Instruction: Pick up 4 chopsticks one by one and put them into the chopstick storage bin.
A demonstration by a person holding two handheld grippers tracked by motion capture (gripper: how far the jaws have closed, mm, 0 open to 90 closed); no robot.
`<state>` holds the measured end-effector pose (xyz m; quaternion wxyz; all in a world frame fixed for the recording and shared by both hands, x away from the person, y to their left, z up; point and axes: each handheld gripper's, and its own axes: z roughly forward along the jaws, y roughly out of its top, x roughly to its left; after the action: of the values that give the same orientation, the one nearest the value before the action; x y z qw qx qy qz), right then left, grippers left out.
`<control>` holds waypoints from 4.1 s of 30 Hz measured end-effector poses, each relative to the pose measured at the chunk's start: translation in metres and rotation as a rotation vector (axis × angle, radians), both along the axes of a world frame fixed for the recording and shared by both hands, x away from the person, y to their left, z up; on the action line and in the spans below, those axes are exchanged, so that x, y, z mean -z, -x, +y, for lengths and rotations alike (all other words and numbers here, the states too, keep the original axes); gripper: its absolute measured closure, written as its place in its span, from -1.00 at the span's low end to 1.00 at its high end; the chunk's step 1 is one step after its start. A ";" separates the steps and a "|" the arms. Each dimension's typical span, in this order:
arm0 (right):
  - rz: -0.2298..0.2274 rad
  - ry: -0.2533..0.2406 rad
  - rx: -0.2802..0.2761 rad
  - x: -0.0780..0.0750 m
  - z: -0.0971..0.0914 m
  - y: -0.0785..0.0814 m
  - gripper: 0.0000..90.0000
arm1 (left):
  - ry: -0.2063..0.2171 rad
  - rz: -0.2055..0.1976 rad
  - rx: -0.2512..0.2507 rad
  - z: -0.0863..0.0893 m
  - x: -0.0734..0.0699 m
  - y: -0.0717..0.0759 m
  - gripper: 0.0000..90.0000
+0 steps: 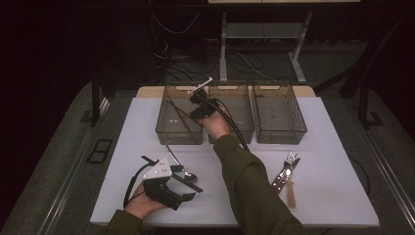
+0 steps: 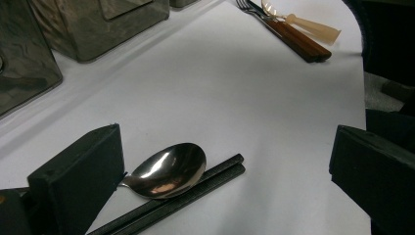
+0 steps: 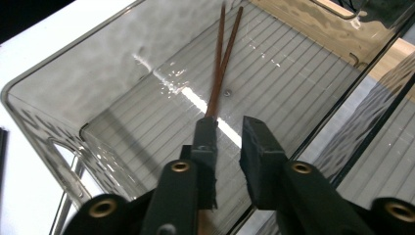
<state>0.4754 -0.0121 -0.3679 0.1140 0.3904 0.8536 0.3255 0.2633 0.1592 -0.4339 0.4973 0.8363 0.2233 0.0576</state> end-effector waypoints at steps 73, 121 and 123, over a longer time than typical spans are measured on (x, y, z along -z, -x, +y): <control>-0.114 -0.240 -0.036 0.030 -0.228 0.134 -0.73 | -0.016 0.019 -0.061 0.010 0.004 -0.006 -1.00; -0.154 -0.235 0.007 0.071 -0.280 0.211 -0.73 | -0.136 0.018 -0.290 0.076 -0.009 -0.049 0.52; -0.156 -0.234 0.007 0.071 -0.280 0.210 -0.73 | -0.143 0.045 -0.316 0.083 -0.006 -0.056 0.66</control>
<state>0.2650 -0.2926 -0.4391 0.1348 0.3773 0.7970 0.4519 0.3197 0.2422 -0.4275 0.4163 0.8250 0.3586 0.1321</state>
